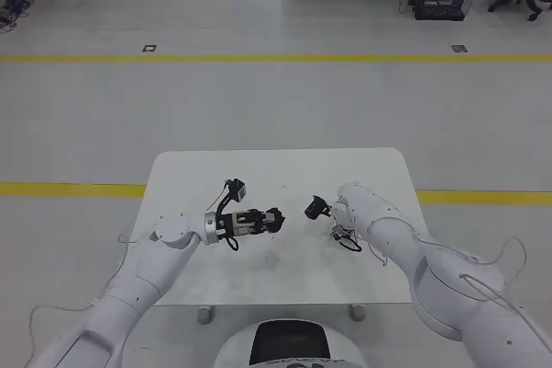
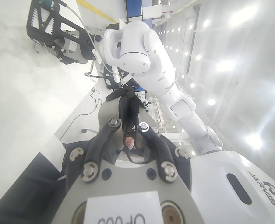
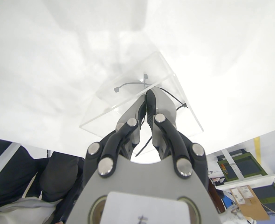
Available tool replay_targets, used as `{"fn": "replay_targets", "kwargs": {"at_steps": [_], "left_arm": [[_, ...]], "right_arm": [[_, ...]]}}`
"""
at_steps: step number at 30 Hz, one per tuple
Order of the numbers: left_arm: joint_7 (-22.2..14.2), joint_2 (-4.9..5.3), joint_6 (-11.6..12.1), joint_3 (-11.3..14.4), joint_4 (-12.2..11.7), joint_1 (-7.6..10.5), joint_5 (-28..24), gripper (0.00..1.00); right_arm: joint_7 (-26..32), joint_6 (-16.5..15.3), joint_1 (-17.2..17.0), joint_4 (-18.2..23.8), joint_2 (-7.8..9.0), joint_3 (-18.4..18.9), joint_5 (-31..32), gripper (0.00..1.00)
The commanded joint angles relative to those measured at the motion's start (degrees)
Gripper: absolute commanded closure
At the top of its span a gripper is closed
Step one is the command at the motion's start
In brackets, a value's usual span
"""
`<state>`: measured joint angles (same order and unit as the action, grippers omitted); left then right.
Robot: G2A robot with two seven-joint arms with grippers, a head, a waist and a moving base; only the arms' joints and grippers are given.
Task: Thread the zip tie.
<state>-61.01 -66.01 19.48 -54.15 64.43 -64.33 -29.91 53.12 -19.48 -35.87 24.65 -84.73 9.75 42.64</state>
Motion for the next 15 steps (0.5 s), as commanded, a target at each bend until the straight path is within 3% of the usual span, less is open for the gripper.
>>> {"fn": "replay_targets", "kwargs": {"at_steps": [1,8,15], "left_arm": [[0.0,0.0,0.0,0.0,0.0,0.0,0.0,1.0],[0.0,0.0,0.0,0.0,0.0,0.0,0.0,1.0],[0.0,0.0,0.0,0.0,0.0,0.0,0.0,1.0]], "right_arm": [[-0.1,0.0,0.11,0.05,0.05,-0.01,-0.04,1.0],[-0.85,0.0,0.63,1.05,0.99,0.06,-1.16,1.0],[-2.15,0.0,1.23,3.57,3.3,0.24,-3.17,1.0]]}}
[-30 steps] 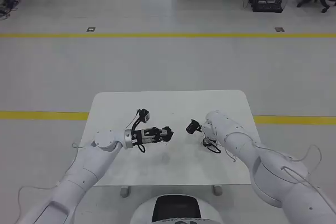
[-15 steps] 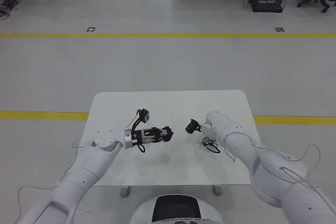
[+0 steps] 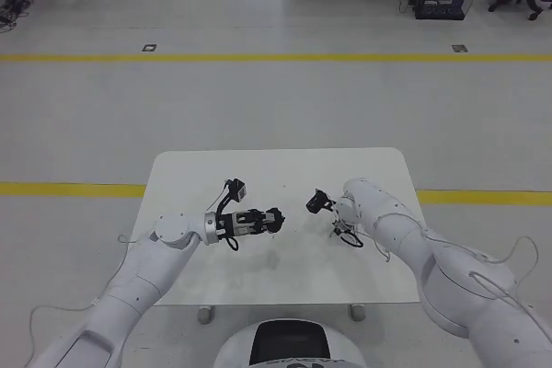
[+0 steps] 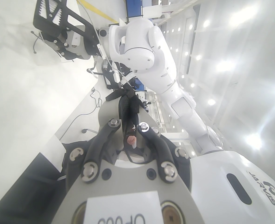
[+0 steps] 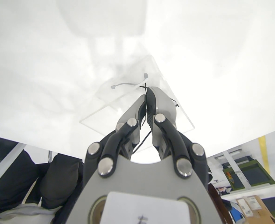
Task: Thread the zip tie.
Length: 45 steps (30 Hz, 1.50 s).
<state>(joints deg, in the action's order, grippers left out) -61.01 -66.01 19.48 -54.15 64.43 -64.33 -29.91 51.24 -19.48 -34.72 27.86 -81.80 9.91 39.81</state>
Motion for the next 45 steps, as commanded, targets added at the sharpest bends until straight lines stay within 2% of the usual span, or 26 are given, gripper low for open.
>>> {"fn": "replay_targets", "kwargs": {"at_steps": [1,7,11,17,22,26,37,38,41,45], "left_arm": [[0.0,0.0,0.0,0.0,0.0,0.0,0.0,1.0],[0.0,0.0,0.0,0.0,0.0,0.0,0.0,1.0],[0.0,0.0,0.0,0.0,0.0,0.0,0.0,1.0],[0.0,0.0,0.0,0.0,0.0,0.0,0.0,1.0],[0.0,0.0,0.0,0.0,0.0,0.0,0.0,1.0],[0.0,0.0,0.0,0.0,0.0,0.0,0.0,1.0],[0.0,0.0,0.0,0.0,0.0,0.0,0.0,1.0],[0.0,0.0,0.0,0.0,0.0,0.0,0.0,1.0],[0.0,0.0,0.0,0.0,0.0,0.0,0.0,1.0],[0.0,0.0,0.0,0.0,0.0,0.0,0.0,1.0]], "right_arm": [[-0.53,0.0,0.13,0.81,0.76,0.16,-0.71,1.0],[-3.34,0.0,0.66,4.72,4.31,1.42,-4.08,1.0],[-6.6,0.0,0.69,8.38,7.85,3.08,-6.77,1.0],[-12.39,0.0,-1.06,16.48,14.98,6.87,-10.32,1.0],[-16.24,0.0,-4.23,24.98,21.25,10.96,-12.13,1.0],[-17.25,0.0,-6.71,32.17,24.94,13.51,-12.97,1.0],[-17.25,0.0,-6.71,32.17,24.94,13.51,-12.97,1.0],[-18.25,0.27,-6.98,32.32,24.95,13.85,-13.29,1.0],[-26.19,0.95,-8.46,34.63,25.79,17.13,-13.4,1.0],[-34.7,1.36,-13.16,41.09,28.38,21.73,-10.26,1.0]]}}
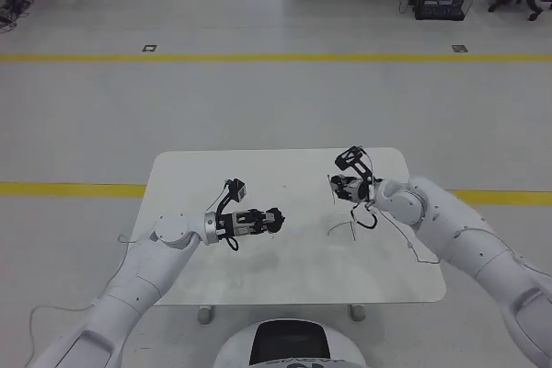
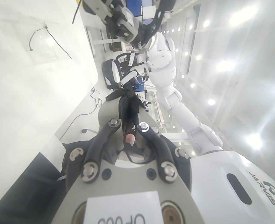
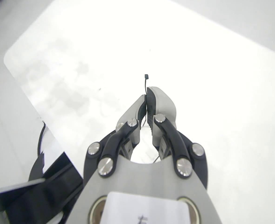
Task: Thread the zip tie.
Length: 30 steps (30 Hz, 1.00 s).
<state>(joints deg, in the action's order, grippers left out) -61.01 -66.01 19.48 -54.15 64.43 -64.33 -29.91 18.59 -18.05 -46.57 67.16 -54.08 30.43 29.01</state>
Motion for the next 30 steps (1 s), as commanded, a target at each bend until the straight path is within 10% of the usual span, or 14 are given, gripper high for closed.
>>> {"fn": "replay_targets", "kwargs": {"at_steps": [1,12,24,30], "left_arm": [[0.0,0.0,0.0,0.0,0.0,0.0,0.0,1.0],[0.0,0.0,0.0,0.0,0.0,0.0,0.0,1.0],[0.44,-0.01,-0.1,0.01,0.06,-0.1,-0.06,1.0],[8.6,-0.12,-2.8,1.12,3.89,-3.2,1.28,1.0]], "right_arm": [[-4.88,-0.42,-3.3,4.26,1.63,3.03,1.04,1.0],[-16.37,-0.8,-20.46,20.94,7.51,15.8,5.31,1.0],[-17.25,-0.67,-20.7,21.39,7.42,15.9,5.01,1.0],[-29.51,3.15,-25.85,25.16,6.49,15.52,11.53,1.0]]}}
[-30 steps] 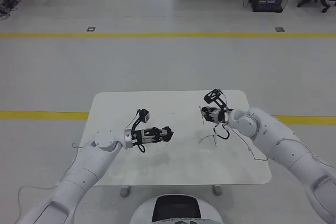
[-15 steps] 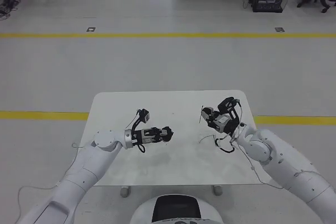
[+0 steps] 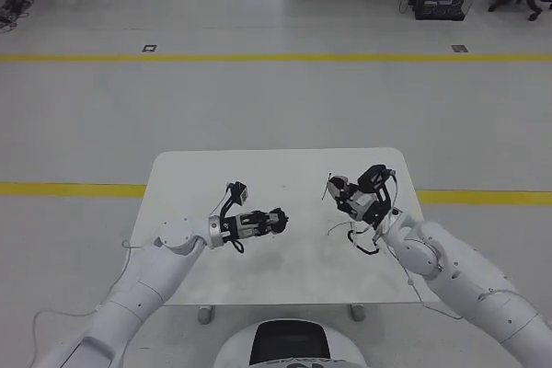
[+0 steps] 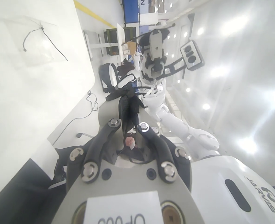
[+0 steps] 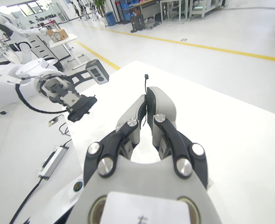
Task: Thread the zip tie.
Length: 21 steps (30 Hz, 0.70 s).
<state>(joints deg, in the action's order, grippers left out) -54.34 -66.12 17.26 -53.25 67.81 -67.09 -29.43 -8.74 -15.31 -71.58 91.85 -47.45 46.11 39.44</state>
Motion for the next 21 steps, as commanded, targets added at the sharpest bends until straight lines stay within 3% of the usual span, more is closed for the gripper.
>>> {"fn": "replay_targets", "kwargs": {"at_steps": [1,5,12,21], "left_arm": [[3.45,-0.06,-1.46,0.55,1.05,-0.9,1.15,1.0],[9.93,-0.28,-3.72,1.85,3.64,-2.42,3.82,1.0],[16.93,-0.7,-5.15,2.86,5.76,-4.02,3.97,1.0],[17.54,-0.74,-4.6,2.98,6.12,-4.0,4.59,1.0]], "right_arm": [[-3.46,0.51,-1.55,0.95,-0.27,-0.49,2.47,1.0],[-8.82,1.61,-4.06,1.84,-1.11,-1.3,5.3,1.0],[-11.22,0.69,-5.33,0.73,-2.58,-2.19,6.24,1.0],[-10.71,0.45,-5.09,0.3,-2.78,-2.21,7.03,1.0]]}}
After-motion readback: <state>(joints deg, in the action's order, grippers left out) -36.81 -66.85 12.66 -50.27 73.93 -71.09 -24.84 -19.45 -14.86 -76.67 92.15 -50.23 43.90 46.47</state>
